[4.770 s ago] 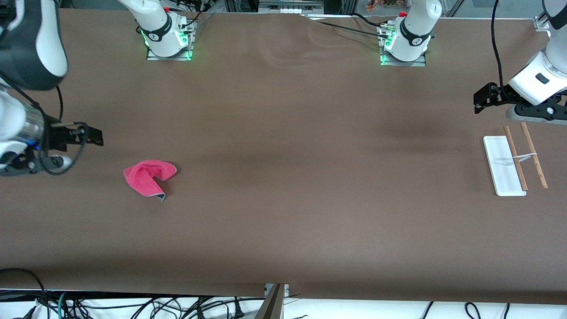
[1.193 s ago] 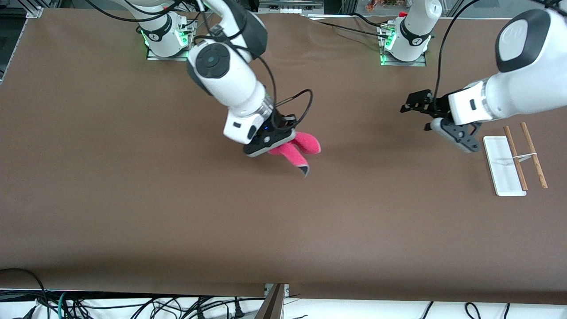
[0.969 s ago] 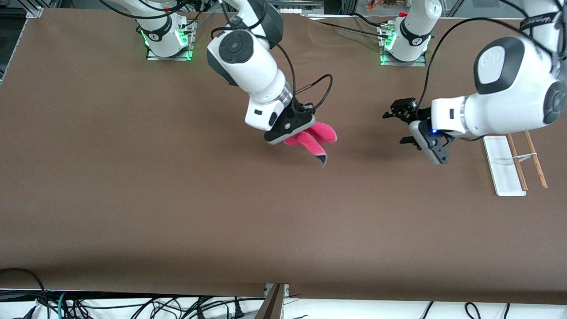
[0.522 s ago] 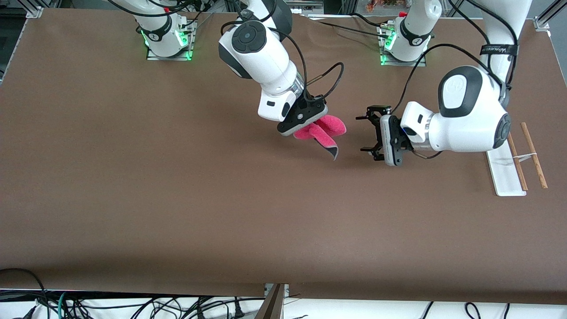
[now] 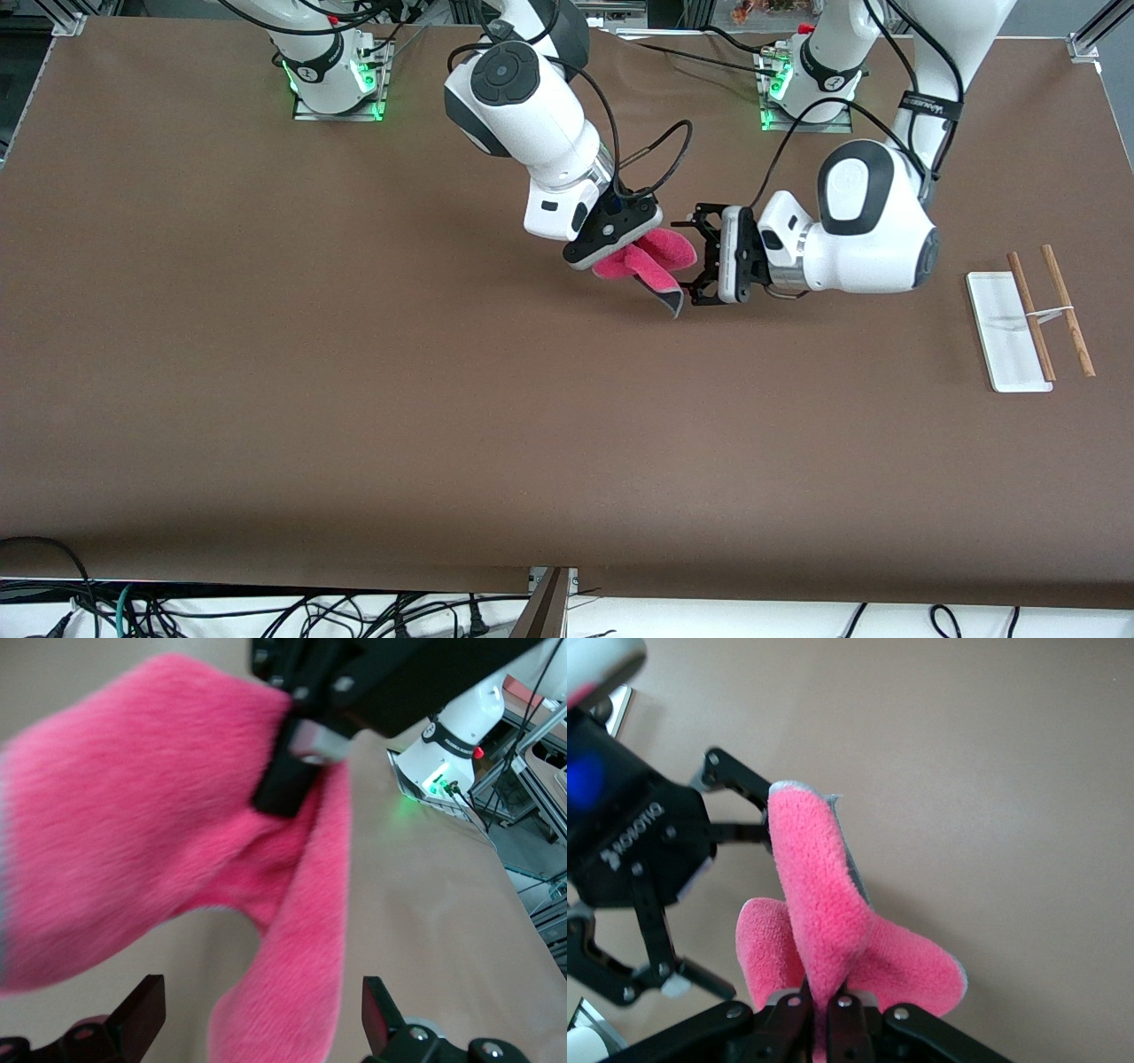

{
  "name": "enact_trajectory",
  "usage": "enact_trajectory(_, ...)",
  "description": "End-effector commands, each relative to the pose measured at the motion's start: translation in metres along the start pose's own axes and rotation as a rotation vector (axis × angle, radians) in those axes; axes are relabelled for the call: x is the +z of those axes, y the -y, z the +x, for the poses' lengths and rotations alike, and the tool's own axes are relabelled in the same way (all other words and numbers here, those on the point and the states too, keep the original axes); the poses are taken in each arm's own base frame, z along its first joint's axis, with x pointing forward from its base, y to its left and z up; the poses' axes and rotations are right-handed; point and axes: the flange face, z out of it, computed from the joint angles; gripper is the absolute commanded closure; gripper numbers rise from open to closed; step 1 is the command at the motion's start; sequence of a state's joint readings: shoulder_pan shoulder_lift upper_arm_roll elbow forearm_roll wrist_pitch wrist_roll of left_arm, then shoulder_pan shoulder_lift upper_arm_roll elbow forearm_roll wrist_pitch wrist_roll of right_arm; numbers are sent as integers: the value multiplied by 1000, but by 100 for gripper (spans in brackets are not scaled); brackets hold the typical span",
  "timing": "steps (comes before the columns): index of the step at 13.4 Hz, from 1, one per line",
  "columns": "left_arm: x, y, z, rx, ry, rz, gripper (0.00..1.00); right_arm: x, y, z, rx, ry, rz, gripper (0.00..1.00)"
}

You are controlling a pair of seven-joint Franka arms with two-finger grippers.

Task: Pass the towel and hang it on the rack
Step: 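Grasp the towel with the left gripper while the right gripper holds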

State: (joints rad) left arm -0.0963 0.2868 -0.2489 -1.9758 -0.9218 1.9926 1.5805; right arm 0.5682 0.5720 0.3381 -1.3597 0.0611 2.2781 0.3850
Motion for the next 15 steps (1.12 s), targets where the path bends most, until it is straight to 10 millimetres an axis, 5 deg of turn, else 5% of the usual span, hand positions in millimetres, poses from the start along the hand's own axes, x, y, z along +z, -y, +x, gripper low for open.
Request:
enact_trajectory(1, -2, -14, 1, 47, -8, 22, 100, 1, 3, 5, -23, -16, 4, 100)
enact_trajectory(8, -8, -14, -1, 65, -12, 6, 100, 1, 2, 6, -22, -16, 5, 100)
enact_trajectory(11, -33, -11, 1, 89, 15, -13, 100, -2, -6, 10, 1, -18, 7, 93)
enact_trajectory(12, -53, -7, 2, 113, 56, -2, 100, -4, -11, 12, 7, -20, 6, 78)
enact_trajectory(13, -68, -6, 7, 136, 82, -13, 100, -7, -13, 14, 11, -25, 6, 1)
enact_trajectory(15, -103, -5, 8, 142, 139, -34, 100, -12, -19, 17, 19, -27, 1, 0)
